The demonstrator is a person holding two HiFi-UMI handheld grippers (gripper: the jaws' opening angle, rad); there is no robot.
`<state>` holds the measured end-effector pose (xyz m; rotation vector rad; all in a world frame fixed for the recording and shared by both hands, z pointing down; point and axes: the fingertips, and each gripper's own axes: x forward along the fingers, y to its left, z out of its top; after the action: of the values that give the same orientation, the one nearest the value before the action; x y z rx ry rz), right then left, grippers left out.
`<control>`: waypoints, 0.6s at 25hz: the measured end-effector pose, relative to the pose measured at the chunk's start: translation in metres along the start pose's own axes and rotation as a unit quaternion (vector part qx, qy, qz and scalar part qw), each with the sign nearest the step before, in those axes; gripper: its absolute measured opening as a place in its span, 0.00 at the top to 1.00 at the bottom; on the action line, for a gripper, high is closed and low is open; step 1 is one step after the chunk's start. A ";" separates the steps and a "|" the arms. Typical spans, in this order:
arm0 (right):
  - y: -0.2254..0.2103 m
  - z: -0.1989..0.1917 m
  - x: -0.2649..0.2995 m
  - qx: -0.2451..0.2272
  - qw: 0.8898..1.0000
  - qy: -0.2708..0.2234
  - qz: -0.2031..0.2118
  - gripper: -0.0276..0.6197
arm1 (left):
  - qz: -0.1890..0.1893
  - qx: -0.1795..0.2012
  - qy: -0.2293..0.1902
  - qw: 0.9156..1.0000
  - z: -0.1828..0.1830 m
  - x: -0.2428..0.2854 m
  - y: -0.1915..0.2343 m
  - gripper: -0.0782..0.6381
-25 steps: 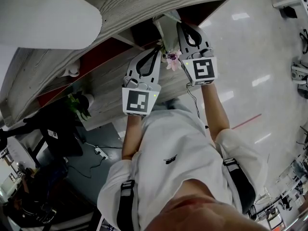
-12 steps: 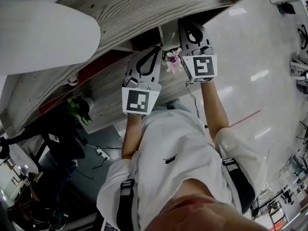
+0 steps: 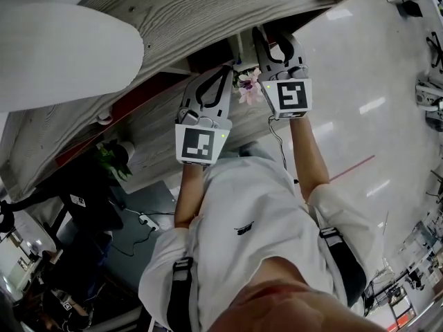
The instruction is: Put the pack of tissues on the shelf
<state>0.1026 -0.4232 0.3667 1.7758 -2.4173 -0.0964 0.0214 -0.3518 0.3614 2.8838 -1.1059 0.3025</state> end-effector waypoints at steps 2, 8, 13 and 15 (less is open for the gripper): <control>-0.002 0.003 -0.002 -0.002 1.000 -0.003 -0.007 0.82 | -0.003 0.008 -0.002 1.000 0.000 0.000 0.000 0.85; -0.001 0.008 -0.010 -0.018 1.000 -0.003 -0.009 0.87 | -0.005 0.009 -0.005 1.000 0.002 -0.003 -0.003 0.85; -0.001 0.015 -0.017 -0.019 1.000 -0.011 -0.013 0.87 | -0.001 0.002 -0.007 1.000 0.006 -0.006 -0.004 0.85; -0.001 0.014 -0.021 -0.021 1.000 -0.010 -0.014 0.87 | -0.003 0.013 -0.007 1.000 0.005 -0.008 -0.005 0.85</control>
<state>0.1077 -0.4043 0.3508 1.7997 -2.3854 -0.1666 0.0203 -0.3433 0.3549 2.9163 -1.1022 0.2991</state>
